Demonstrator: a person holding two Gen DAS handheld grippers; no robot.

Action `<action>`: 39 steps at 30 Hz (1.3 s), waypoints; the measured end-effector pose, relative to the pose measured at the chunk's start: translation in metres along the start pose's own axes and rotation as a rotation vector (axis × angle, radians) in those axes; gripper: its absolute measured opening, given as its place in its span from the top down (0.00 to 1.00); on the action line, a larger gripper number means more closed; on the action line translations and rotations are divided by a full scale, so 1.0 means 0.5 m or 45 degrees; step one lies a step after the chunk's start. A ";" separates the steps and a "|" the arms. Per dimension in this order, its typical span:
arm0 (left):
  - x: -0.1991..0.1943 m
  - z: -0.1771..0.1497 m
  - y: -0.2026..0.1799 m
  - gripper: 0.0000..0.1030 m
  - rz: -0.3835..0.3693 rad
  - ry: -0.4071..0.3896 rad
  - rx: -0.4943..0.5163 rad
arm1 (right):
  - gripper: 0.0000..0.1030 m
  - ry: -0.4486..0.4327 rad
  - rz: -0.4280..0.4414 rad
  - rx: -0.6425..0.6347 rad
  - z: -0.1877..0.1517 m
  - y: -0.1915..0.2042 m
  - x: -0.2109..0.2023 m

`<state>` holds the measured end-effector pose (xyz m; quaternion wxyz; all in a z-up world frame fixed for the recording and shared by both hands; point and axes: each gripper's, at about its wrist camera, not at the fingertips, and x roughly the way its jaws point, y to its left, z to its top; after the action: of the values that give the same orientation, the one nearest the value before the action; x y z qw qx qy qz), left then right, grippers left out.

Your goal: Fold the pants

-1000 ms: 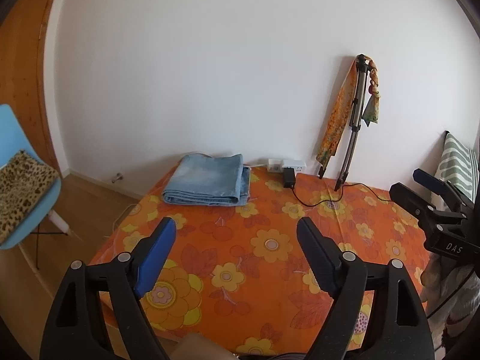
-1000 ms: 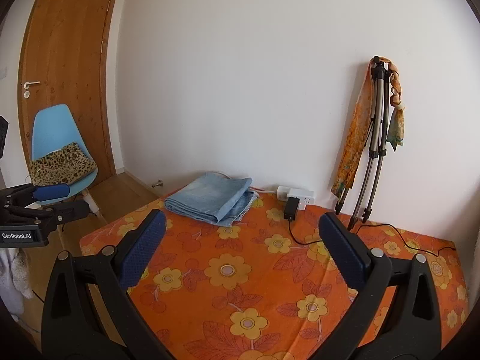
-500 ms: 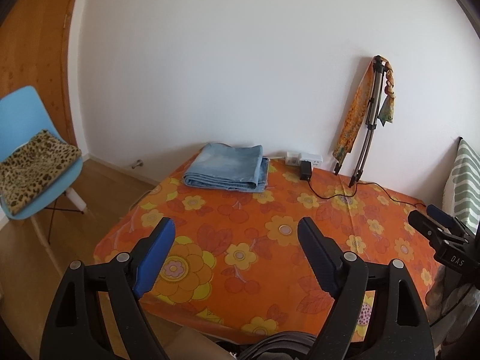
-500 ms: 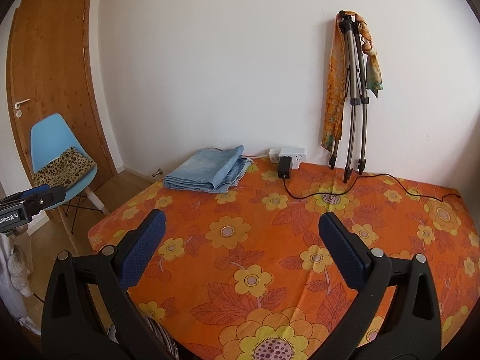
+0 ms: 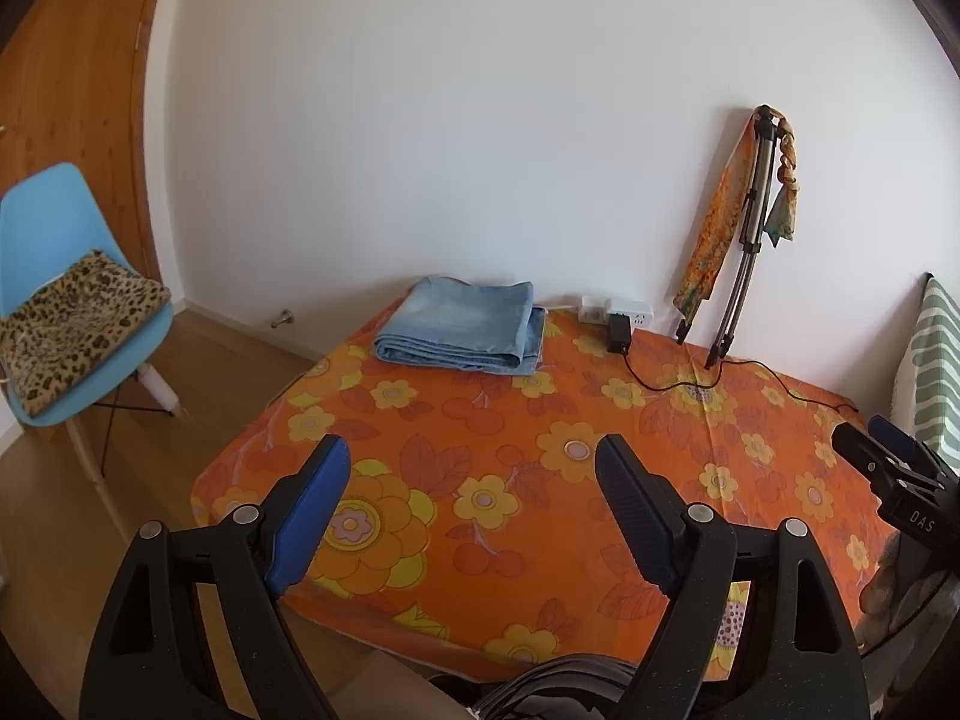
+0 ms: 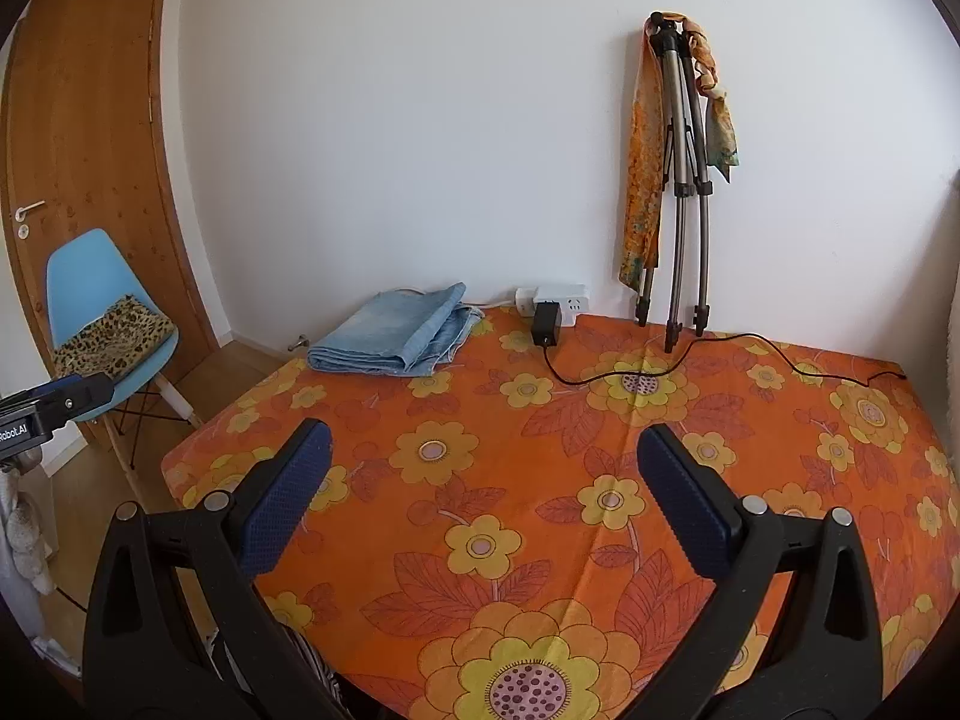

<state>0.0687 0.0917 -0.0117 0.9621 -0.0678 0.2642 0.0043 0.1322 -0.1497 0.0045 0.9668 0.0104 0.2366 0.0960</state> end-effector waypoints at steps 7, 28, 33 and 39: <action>0.004 0.001 -0.006 0.18 -0.004 0.000 0.015 | 0.00 0.002 -0.004 0.011 -0.001 -0.005 0.000; 0.001 0.003 -0.015 0.18 -0.009 -0.008 0.027 | 0.00 0.012 0.000 0.020 -0.009 -0.005 0.007; 0.002 0.005 -0.017 0.18 -0.012 -0.001 0.032 | 0.00 0.014 -0.002 0.025 -0.012 -0.004 0.008; 0.002 0.005 -0.018 0.18 -0.012 0.000 0.031 | 0.00 0.014 -0.005 0.033 -0.013 -0.007 0.009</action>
<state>0.0712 0.0830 -0.0091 0.9628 -0.0571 0.2639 -0.0036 0.1335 -0.1524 -0.0036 0.9654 0.0221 0.2432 0.0911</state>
